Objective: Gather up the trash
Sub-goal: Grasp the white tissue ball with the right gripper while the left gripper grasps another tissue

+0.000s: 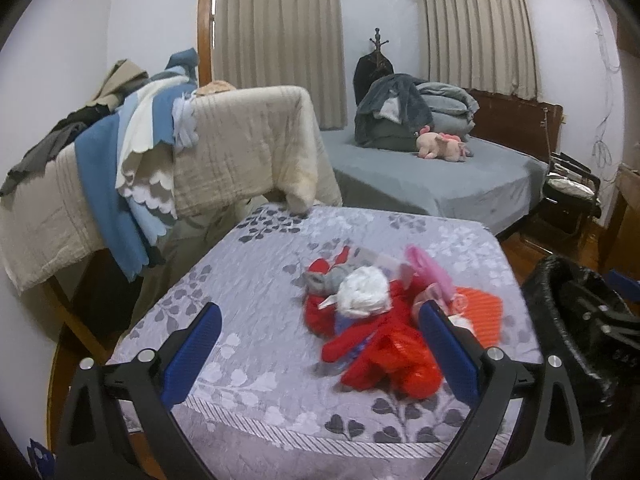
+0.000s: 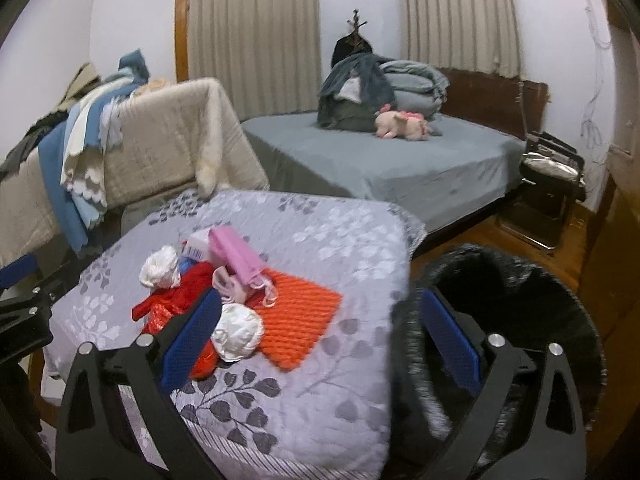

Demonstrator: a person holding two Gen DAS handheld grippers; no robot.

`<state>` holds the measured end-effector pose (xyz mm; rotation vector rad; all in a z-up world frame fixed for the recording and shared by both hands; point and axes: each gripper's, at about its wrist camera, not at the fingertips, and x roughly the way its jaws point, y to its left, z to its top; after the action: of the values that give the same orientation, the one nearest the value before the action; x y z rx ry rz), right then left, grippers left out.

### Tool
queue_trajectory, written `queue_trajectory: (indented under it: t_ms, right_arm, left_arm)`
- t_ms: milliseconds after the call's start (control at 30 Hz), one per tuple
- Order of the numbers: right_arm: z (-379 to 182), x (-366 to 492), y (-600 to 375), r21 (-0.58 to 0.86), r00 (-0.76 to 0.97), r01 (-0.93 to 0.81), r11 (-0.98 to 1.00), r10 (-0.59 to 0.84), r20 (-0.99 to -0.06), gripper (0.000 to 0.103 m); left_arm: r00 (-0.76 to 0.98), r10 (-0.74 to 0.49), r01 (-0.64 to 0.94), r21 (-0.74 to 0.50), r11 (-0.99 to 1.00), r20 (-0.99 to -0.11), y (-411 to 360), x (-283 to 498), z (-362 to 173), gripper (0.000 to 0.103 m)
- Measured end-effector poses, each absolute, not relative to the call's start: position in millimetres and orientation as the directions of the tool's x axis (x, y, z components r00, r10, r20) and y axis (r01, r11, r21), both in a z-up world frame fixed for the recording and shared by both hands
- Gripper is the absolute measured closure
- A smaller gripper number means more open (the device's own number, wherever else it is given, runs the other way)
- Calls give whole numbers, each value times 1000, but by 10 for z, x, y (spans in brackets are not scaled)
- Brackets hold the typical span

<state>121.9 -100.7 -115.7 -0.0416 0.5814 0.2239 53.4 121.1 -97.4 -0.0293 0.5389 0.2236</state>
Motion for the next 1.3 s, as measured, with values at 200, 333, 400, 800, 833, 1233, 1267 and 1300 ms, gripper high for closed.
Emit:
queue_trajectory:
  t_ms: [200, 333, 400, 800, 833, 1233, 1267, 1300]
  right_arm:
    - [-1506, 1499, -640, 2, 763, -286, 958, 229, -604, 23]
    - [-1678, 1620, -485, -3, 736, -307, 952, 235, -635, 25]
    - [-1752, 1664, -415, -8, 720, -319, 948, 237, -652, 26]
    - [-1959, 1777, -173, 68, 599, -444, 894, 352, -719, 68]
    - [-1953, 1769, -161, 66, 599, -448, 891, 354, -718, 73]
    - [-1644, 1711, -411, 95, 628, -429, 898, 372, -683, 88]
    - [-1607, 1707, -438, 89, 637, -426, 900, 369, -677, 88]
    - [-1565, 1707, -468, 77, 649, -423, 903, 361, -670, 88]
  left_arm:
    - [816, 196, -230, 7, 973, -544, 1410, 722, -1199, 6]
    - [807, 202, -235, 12, 972, -555, 1516, 798, -1294, 8]
    - [799, 202, -236, 14, 972, -567, 1569, 842, -1345, 10]
    - [775, 176, -220, 2, 976, -607, 1672, 990, -1506, 13]
    - [775, 173, -217, 1, 976, -608, 1668, 995, -1504, 13]
    - [790, 125, -158, -2, 987, -600, 1470, 1132, -1414, 14]
    - [791, 119, -151, -4, 988, -600, 1438, 1163, -1409, 15]
    - [792, 110, -143, -8, 990, -601, 1414, 1199, -1407, 18]
